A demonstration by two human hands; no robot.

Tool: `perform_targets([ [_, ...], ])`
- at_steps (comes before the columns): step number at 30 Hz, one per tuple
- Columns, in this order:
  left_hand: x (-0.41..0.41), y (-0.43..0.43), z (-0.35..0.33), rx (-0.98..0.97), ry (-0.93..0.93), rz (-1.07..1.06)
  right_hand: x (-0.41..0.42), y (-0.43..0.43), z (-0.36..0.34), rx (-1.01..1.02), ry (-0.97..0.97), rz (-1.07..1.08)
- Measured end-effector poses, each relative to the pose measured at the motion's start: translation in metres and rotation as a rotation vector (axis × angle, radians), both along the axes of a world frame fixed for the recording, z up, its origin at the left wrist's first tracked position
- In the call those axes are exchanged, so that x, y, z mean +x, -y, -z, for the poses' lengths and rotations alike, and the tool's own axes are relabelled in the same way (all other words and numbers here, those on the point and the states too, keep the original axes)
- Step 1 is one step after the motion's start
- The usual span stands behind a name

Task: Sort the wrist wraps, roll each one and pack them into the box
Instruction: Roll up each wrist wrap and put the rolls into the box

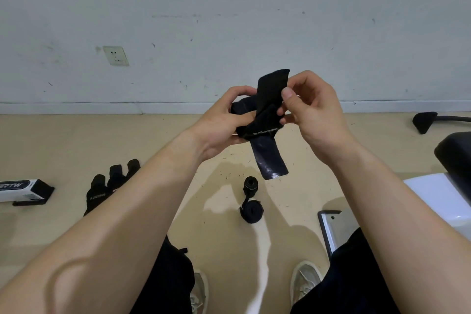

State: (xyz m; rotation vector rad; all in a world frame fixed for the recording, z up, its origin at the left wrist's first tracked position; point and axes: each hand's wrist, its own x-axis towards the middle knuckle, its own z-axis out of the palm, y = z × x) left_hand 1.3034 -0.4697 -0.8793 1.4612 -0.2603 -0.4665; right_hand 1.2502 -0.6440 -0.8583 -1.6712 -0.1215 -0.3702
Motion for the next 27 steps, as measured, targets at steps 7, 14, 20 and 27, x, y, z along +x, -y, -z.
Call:
perform_targets([
  [7,-0.005,0.006,-0.001,-0.075,-0.081,0.069,0.001,0.004,-0.002,0.066,-0.041,0.073],
  [14,-0.016,0.012,-0.009,-0.024,-0.076,0.021,0.002,0.007,-0.002,0.115,-0.077,0.149],
  [20,-0.02,0.015,-0.002,0.106,0.176,-0.039,0.002,0.005,0.001,0.092,-0.125,0.158],
  [27,-0.016,0.013,-0.003,0.181,0.269,-0.067,0.003,0.004,0.003,0.088,-0.169,0.118],
])
